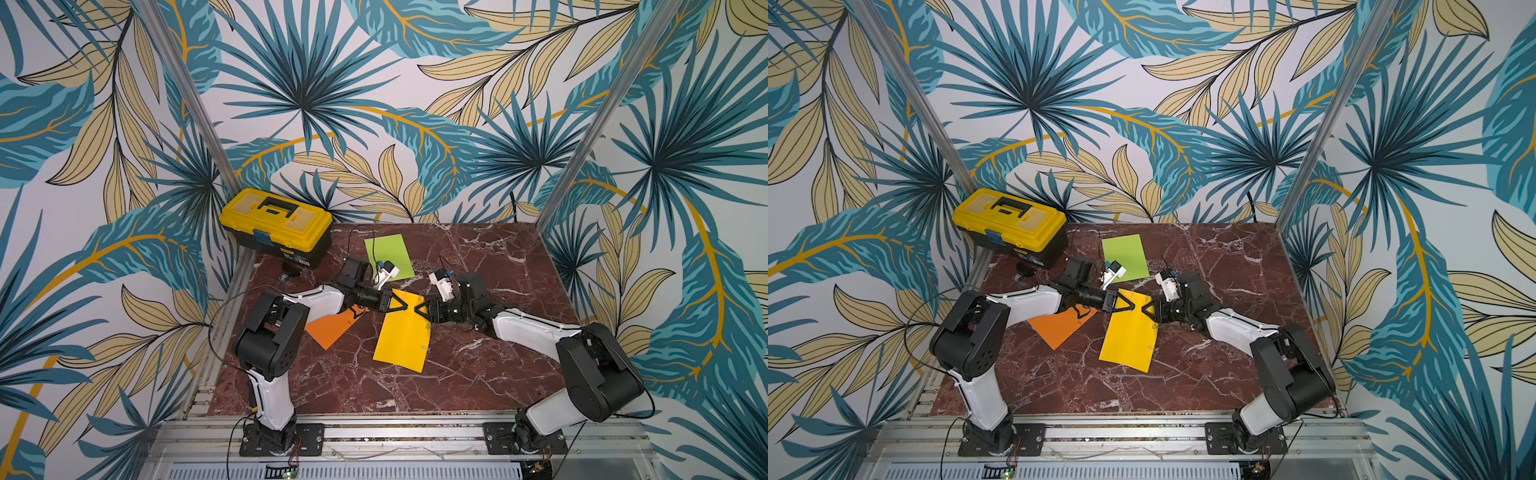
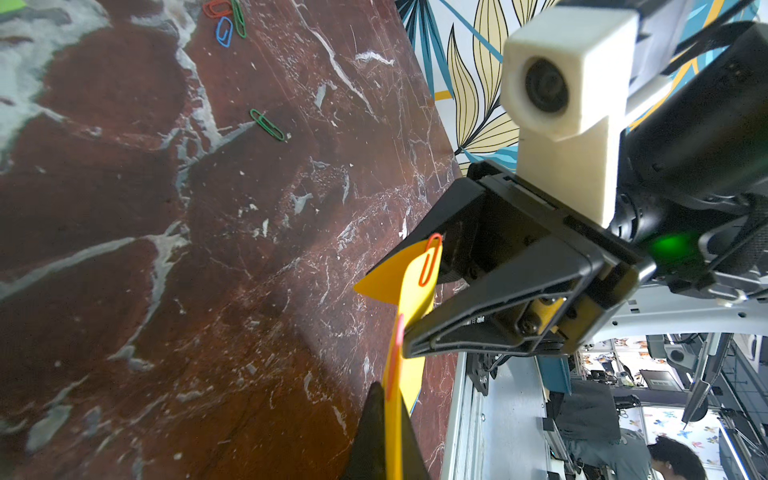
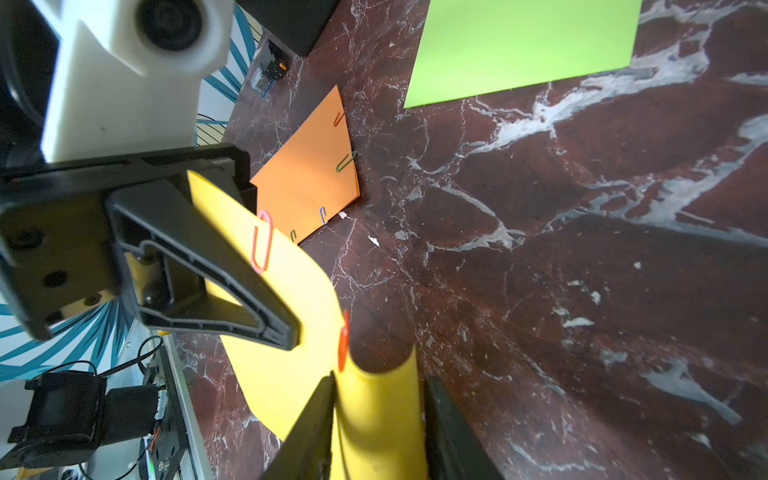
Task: Unclip the paperclips from the documents
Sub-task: Pick up the document from the center of the board.
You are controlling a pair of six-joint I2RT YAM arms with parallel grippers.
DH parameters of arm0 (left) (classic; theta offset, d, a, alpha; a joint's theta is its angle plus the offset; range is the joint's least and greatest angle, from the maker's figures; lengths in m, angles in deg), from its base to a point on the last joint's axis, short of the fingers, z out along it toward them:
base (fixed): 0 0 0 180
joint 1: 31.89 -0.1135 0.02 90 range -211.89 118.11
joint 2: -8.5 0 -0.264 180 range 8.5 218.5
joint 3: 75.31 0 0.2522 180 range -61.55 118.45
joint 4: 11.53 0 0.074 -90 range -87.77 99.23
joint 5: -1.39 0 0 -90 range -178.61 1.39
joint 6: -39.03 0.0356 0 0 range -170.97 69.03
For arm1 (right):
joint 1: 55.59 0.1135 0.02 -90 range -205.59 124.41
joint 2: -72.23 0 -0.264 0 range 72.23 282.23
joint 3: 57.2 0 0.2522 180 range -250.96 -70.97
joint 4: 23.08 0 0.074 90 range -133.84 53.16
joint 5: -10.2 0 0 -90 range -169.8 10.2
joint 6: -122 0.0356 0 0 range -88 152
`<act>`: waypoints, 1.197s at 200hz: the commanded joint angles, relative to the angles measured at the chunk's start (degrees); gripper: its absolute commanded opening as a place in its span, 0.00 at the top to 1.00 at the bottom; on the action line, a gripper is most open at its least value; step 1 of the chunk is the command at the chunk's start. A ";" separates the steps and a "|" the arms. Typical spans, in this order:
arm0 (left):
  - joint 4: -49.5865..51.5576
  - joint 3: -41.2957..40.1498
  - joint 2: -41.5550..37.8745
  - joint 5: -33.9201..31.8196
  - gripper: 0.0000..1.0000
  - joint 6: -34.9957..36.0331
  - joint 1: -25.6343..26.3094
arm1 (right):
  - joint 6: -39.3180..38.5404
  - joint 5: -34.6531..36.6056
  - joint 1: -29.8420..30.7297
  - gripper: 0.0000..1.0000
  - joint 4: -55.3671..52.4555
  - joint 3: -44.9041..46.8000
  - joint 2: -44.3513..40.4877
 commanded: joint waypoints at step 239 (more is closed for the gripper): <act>33.83 13.22 -4.09 -6.83 1.00 27.38 3.68 | -19.75 3.34 -1.88 0.37 -34.31 -14.63 -11.67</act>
